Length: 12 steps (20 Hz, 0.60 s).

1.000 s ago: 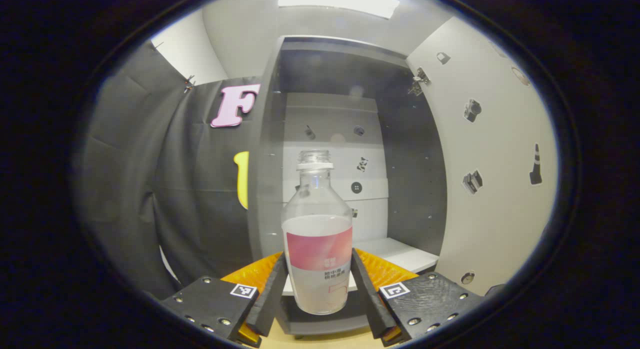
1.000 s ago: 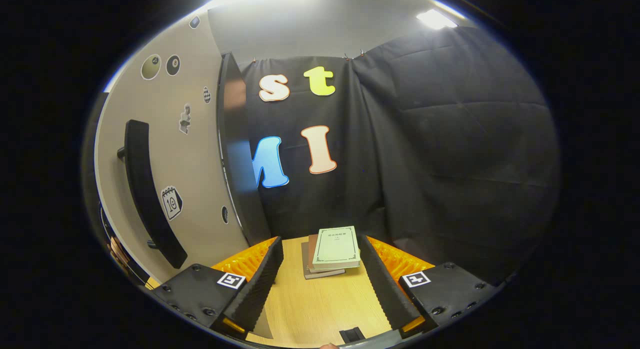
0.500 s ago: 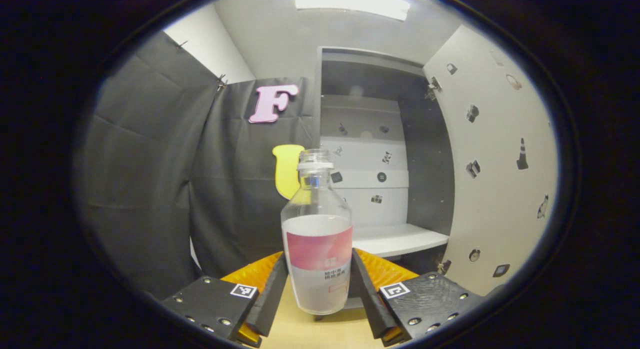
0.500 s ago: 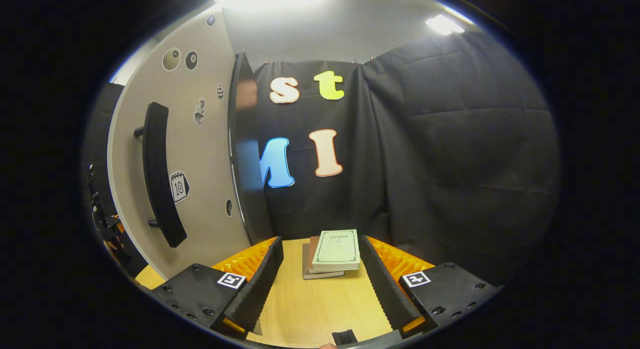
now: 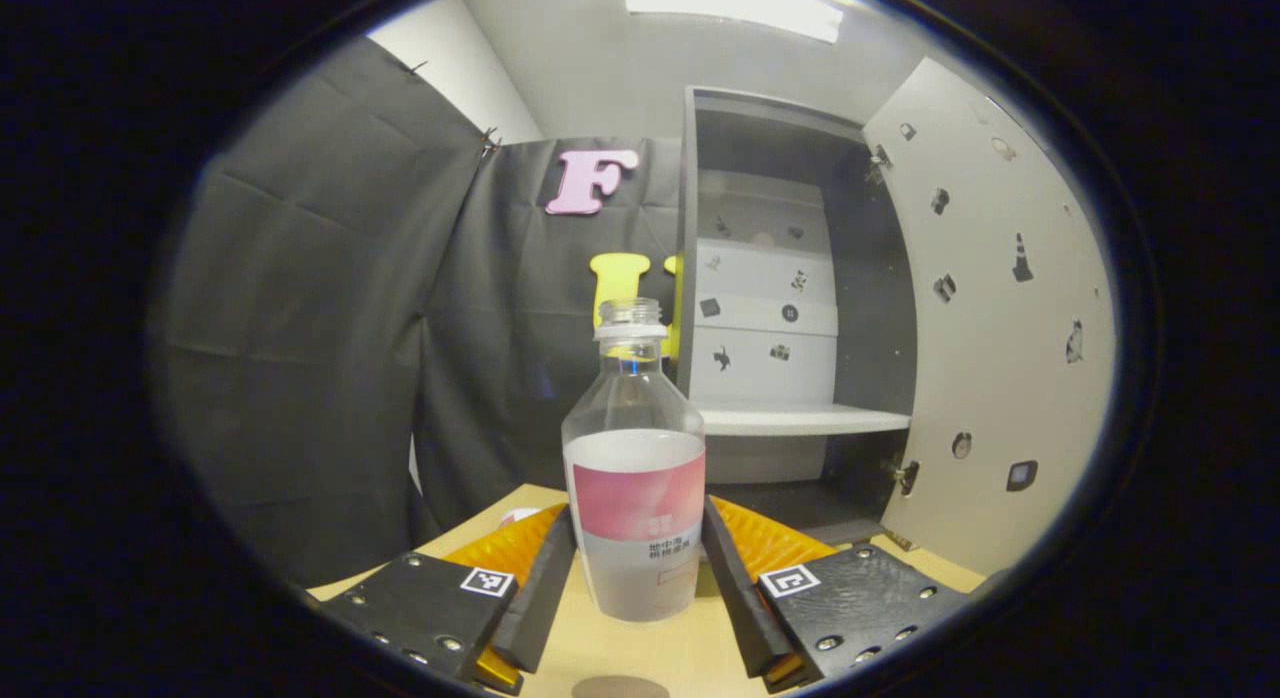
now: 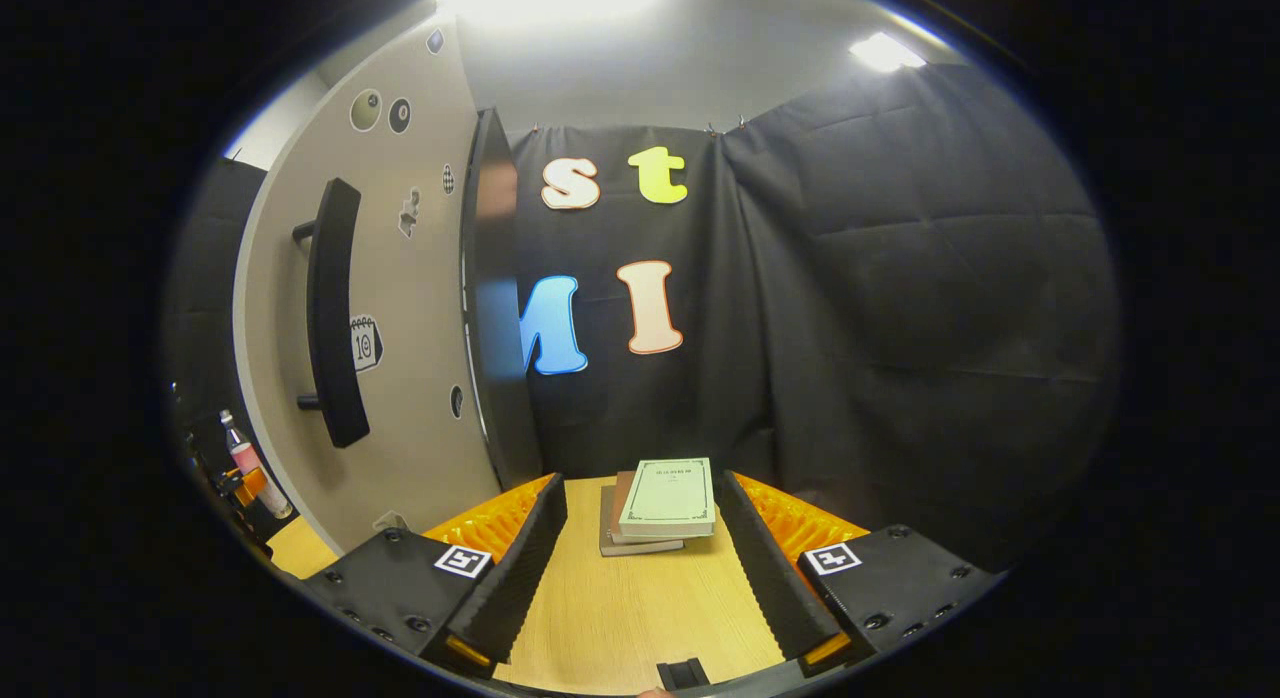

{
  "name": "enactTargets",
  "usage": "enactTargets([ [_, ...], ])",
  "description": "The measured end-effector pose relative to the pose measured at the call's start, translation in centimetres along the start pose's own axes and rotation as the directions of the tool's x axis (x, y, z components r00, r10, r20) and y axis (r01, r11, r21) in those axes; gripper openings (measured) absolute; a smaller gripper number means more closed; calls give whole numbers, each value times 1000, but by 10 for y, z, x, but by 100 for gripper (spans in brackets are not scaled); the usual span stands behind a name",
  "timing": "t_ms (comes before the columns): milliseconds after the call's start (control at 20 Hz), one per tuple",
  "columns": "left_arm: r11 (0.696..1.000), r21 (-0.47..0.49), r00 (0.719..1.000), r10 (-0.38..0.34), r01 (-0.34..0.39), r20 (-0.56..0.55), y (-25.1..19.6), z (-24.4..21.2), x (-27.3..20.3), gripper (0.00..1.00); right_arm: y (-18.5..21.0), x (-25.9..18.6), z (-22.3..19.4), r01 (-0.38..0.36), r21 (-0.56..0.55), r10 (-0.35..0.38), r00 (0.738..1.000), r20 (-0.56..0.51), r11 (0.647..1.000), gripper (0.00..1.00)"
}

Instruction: Open the cabinet door with the right hand, grasp the bottle in the cabinet with the left hand and place it on the coaster, then close the cabinet door with the right hand.

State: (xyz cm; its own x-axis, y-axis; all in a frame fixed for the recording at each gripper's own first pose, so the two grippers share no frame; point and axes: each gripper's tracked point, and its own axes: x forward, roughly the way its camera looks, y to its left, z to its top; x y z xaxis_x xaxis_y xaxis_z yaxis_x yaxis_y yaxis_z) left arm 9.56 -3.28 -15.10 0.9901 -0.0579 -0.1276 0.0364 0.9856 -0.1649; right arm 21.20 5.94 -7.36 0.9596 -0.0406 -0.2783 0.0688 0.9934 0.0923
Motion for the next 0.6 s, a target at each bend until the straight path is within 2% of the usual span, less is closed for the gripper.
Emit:
enactTargets([
  [50, 1000, -5, 1000, 3, -3, -10, 3, -10, -3, 74, -1, -2, -2, -2, -7, 2, 1000, -6, 1000, 98],
  [100, 1000, -12, 1000, 4, -4, -18, 5, -21, -4, 74, -3, -3, -2, 0, -16, 0, 1000, -8, 1000, 92],
  [150, 1000, -18, 999, 9, -9, -31, 7, -31, -6, 74, -6, -3, -1, 6, -21, -6, 1000, -6, 1000, 98],
  [450, 997, -63, 990, 37, -46, -138, 20, -109, -12, 74, -7, -3, -12, 4, -7, -5, 1000, -14, 1000, 98],
  [600, 997, -46, 984, 50, -59, -173, 25, -138, -18, 74, -5, -2, -23, 6, -10, -6, 999, -38, 1000, 98],
])
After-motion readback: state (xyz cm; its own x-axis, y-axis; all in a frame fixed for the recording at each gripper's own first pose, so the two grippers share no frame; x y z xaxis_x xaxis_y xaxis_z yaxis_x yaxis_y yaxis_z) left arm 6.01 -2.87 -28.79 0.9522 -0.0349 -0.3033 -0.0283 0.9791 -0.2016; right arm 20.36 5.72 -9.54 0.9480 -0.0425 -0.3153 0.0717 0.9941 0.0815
